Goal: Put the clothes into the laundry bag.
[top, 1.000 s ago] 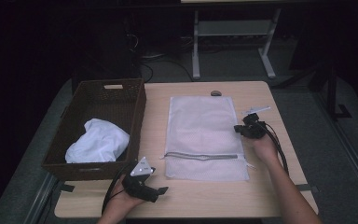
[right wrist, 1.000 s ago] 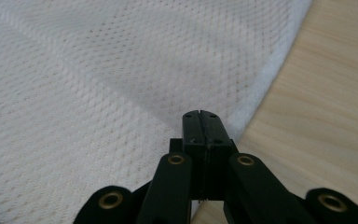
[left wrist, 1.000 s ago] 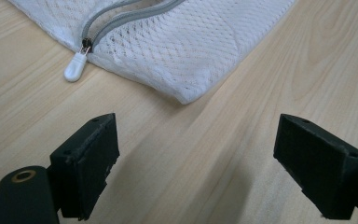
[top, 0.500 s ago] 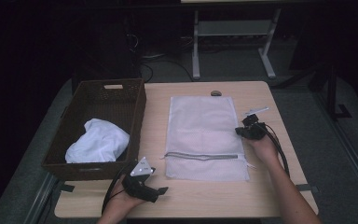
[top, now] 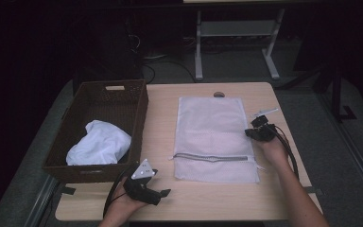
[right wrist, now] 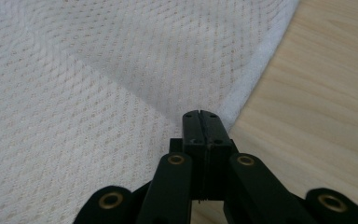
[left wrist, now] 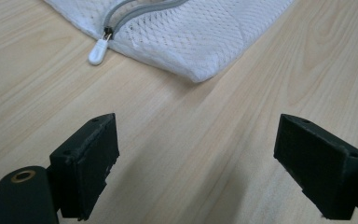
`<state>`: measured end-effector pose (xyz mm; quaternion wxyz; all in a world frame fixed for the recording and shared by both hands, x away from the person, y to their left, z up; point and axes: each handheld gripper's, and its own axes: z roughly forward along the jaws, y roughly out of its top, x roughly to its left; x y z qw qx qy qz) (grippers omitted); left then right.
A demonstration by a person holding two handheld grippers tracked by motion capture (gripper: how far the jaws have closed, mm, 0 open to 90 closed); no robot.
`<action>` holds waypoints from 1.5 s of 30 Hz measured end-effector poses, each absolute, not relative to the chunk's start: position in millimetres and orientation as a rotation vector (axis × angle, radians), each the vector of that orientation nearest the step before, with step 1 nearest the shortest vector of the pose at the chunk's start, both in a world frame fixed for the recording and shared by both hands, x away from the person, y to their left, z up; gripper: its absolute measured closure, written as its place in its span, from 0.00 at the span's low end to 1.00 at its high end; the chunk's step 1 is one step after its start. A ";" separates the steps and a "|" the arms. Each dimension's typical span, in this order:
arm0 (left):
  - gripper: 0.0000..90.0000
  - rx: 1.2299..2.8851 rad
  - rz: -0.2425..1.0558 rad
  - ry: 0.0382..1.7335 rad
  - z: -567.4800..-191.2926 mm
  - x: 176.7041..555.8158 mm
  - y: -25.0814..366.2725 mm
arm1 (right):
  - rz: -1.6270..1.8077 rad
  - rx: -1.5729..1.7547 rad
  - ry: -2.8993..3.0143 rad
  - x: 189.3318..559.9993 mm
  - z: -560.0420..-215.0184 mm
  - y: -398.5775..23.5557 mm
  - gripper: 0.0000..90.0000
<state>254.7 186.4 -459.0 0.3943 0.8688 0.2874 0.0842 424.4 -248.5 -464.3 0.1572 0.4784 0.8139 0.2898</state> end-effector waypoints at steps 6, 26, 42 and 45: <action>0.15 2.192 0.217 0.733 -457.7 255.0 187.0 | 0.818 1.398 2.324 423.3 -463.5 -260.6 1.00; 0.15 2.185 0.218 0.732 -457.2 254.3 187.3 | 0.736 1.476 2.283 421.7 -461.0 -298.4 1.00; 0.15 2.189 0.212 0.730 -457.8 254.4 186.6 | 0.697 1.553 2.219 417.3 -460.5 -329.4 1.00; 0.15 2.189 0.211 0.729 -457.7 254.2 186.4 | 0.686 1.561 2.211 415.6 -460.3 -336.2 1.00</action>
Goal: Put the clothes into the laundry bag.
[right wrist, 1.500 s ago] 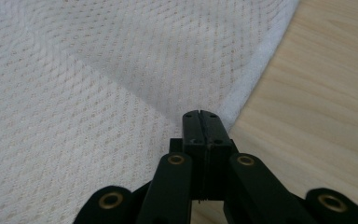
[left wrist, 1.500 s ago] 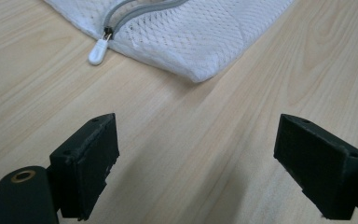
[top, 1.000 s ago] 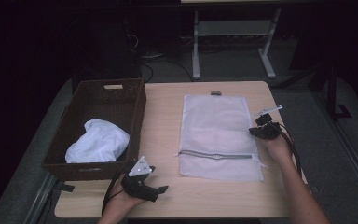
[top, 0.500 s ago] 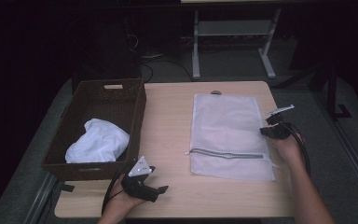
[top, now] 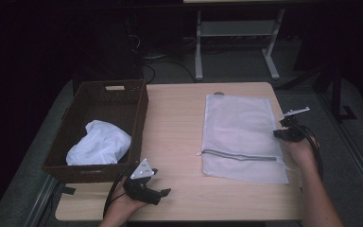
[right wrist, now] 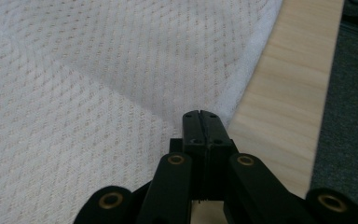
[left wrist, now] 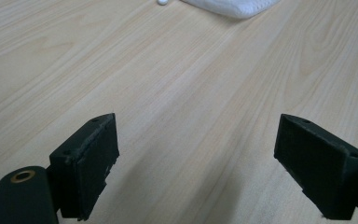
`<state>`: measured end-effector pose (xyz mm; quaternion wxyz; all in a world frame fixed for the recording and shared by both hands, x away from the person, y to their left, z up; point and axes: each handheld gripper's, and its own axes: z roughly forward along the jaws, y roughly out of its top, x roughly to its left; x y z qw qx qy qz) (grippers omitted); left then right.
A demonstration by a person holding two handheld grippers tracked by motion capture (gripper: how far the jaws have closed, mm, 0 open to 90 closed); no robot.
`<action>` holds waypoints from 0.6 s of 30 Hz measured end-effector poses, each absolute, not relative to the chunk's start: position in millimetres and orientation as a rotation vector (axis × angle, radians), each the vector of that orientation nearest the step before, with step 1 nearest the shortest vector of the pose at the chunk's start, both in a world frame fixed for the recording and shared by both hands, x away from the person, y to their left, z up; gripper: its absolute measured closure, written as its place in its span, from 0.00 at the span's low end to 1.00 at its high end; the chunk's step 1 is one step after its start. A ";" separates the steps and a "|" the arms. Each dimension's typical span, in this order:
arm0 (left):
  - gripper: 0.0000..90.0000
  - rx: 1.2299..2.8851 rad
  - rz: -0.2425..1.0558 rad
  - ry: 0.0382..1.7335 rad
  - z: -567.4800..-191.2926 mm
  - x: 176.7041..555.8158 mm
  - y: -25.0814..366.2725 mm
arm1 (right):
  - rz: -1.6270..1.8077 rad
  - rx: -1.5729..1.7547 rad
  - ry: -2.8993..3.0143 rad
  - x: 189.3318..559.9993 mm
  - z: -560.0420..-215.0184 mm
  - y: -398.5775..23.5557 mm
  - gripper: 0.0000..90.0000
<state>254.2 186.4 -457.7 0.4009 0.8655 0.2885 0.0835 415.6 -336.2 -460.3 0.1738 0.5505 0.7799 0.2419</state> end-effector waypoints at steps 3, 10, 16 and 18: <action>0.15 2.187 0.211 0.730 -457.7 254.1 186.2 | 0.675 1.573 2.202 413.4 -460.0 -342.7 1.00; 0.15 2.191 0.209 0.728 -457.8 254.2 185.9 | 0.651 1.598 2.179 408.3 -459.6 -356.9 1.00; 0.15 2.192 0.208 0.727 -458.0 254.2 185.6 | 0.638 1.619 2.168 404.4 -459.0 -368.6 1.00; 0.15 2.193 0.207 0.726 -458.1 254.2 185.4 | 0.647 1.623 2.156 402.9 -459.7 -372.0 1.00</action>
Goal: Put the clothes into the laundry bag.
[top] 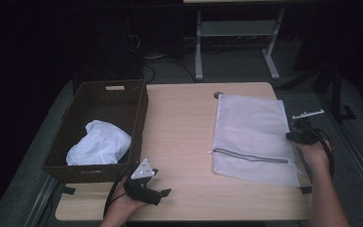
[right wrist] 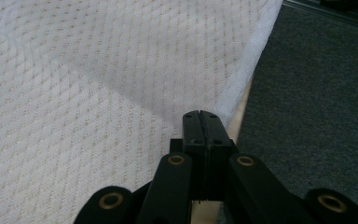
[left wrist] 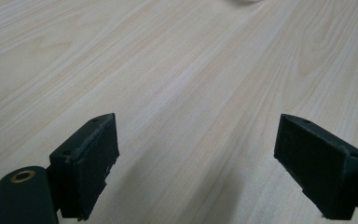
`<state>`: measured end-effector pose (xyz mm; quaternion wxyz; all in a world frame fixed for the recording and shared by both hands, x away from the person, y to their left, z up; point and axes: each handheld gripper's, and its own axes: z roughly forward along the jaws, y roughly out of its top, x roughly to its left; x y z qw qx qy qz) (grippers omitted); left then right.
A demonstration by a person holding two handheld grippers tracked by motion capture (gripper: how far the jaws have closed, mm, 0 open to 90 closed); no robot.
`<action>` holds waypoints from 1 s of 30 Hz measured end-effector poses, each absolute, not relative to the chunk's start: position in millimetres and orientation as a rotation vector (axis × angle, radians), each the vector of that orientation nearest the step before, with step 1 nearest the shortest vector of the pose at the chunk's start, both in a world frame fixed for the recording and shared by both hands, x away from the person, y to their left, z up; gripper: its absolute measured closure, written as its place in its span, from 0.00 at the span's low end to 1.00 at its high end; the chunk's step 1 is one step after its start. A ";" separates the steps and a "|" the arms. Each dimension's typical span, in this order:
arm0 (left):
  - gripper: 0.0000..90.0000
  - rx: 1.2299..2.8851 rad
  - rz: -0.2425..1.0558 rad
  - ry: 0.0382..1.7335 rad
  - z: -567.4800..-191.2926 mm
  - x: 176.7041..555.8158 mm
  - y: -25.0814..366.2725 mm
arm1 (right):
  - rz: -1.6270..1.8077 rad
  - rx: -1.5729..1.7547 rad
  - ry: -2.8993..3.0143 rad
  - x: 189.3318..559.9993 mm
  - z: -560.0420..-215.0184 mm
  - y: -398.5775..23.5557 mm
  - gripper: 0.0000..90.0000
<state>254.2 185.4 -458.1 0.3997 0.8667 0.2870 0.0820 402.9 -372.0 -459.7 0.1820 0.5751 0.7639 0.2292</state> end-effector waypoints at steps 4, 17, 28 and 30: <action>0.15 2.193 0.207 0.726 -458.1 253.9 185.1 | 0.634 1.639 2.138 400.6 -459.6 -378.4 1.00; 0.15 2.199 0.200 0.724 -459.3 254.5 183.5 | 0.620 1.656 2.099 392.5 -456.1 -391.7 1.00; 0.15 2.203 0.197 0.725 -459.1 254.0 184.1 | 0.775 1.563 2.119 359.5 -438.5 -385.6 0.84; 0.15 2.206 0.196 0.723 -459.2 254.2 184.1 | 0.811 1.540 2.111 350.5 -436.1 -384.1 0.80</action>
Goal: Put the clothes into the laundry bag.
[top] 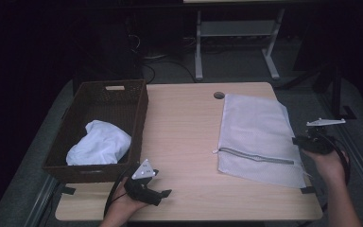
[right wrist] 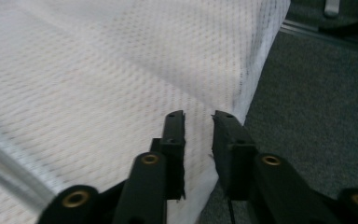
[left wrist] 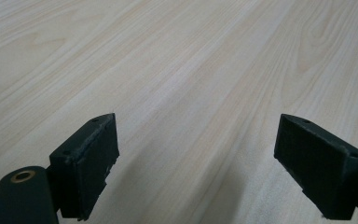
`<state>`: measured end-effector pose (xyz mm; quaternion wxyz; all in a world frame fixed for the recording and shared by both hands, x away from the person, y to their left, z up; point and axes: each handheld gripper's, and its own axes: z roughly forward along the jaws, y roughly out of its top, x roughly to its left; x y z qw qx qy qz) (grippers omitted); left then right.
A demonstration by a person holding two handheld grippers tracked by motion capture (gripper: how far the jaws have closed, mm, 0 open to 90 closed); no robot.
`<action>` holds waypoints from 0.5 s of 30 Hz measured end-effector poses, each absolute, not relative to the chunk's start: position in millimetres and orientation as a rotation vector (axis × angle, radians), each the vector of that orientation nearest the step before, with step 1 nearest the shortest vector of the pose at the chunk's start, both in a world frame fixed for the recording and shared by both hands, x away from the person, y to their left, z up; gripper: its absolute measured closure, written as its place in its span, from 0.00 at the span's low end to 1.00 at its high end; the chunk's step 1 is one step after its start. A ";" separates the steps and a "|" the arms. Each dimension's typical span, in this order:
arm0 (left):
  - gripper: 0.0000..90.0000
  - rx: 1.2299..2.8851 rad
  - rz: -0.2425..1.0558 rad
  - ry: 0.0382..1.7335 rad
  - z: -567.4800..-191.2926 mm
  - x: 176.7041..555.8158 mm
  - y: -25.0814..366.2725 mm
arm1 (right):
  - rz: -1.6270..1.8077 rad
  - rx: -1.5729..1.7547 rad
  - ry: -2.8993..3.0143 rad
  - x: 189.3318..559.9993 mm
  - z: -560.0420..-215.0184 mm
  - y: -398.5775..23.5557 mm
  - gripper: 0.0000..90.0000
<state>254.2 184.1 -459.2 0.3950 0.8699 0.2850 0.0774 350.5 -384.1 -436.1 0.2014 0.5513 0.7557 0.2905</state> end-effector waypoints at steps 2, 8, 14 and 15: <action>0.15 2.207 0.196 0.722 -459.2 254.1 184.2 | 0.853 1.524 2.102 342.2 -433.3 -382.4 0.72; 0.15 2.211 0.193 0.723 -459.2 253.7 184.1 | 0.922 1.481 2.135 323.3 -431.5 -373.5 0.57; 0.15 2.216 0.191 0.722 -459.4 253.9 184.0 | 0.961 1.410 2.180 301.2 -431.3 -355.9 0.42; 0.15 2.217 0.190 0.721 -459.4 253.9 183.9 | 0.965 1.397 2.183 297.4 -431.0 -352.2 0.40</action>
